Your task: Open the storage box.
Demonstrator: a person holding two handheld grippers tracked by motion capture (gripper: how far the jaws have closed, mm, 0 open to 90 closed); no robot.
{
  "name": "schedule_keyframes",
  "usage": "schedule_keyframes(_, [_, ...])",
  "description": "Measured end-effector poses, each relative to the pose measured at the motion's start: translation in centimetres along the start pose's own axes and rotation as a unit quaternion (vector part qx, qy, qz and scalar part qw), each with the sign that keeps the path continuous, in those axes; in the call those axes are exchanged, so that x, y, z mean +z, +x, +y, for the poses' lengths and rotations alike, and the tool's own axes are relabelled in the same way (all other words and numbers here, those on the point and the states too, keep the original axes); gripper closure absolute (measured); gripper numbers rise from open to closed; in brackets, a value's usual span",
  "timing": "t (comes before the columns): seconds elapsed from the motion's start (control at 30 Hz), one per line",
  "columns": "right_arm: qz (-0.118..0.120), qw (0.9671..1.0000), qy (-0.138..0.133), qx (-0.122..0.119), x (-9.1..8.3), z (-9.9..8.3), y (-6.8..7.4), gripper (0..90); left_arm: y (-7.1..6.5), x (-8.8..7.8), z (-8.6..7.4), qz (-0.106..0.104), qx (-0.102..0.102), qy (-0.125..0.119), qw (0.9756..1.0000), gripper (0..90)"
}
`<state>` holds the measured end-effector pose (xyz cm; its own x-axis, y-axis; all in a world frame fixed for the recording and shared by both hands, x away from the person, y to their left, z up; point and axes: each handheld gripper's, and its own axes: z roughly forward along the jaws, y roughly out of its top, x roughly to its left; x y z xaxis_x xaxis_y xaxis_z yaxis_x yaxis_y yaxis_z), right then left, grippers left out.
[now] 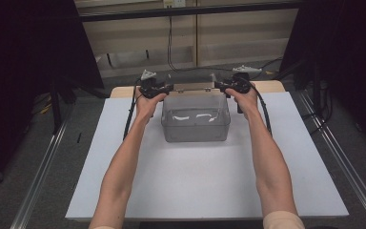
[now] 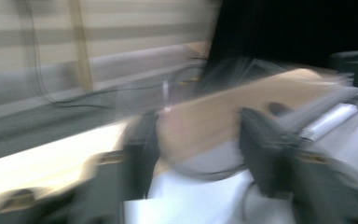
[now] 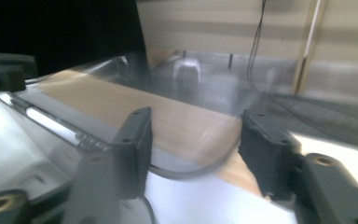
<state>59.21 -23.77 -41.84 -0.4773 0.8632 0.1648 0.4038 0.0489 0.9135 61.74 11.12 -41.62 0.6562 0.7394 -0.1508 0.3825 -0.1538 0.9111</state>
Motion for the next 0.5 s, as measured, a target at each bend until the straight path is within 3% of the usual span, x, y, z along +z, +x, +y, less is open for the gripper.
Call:
schedule_keyframes(0.03, [0.029,0.9996,0.003,-0.001,0.19,0.02,0.50,75.2,-0.02,-0.02,-0.05,0.013,0.001,-0.007,0.9999,61.7])
schedule_keyframes(0.07, [-0.002,0.9996,0.006,-0.027,0.30,0.14,0.87,68.0,0.23,-0.08,-0.16,0.012,-0.011,-0.004,0.9999,55.4])
schedule_keyframes(0.1, [-0.021,0.9995,0.007,-0.024,0.32,0.17,0.83,58.9,0.42,-0.10,-0.31,0.010,-0.025,-0.004,0.9996,53.6])
schedule_keyframes(0.17, [-0.031,0.9995,0.011,-0.004,0.13,0.04,0.17,37.9,0.54,-0.18,-0.39,0.016,-0.031,-0.005,0.9994,45.6])
schedule_keyframes(0.2, [-0.024,0.9996,0.009,0.015,0.02,-0.08,-0.10,39.4,0.46,-0.17,-0.36,0.017,-0.024,-0.006,0.9995,45.8])
schedule_keyframes(0.33, [-0.028,0.9996,0.004,0.007,0.08,-0.14,0.14,40.0,0.25,-0.13,-0.27,0.023,-0.006,-0.010,0.9997,45.8])
schedule_keyframes(0.5, [-0.048,0.9988,0.004,-0.004,-0.12,-0.02,0.25,28.5,0.41,-0.24,-0.41,0.041,-0.020,-0.011,0.9989,34.4])
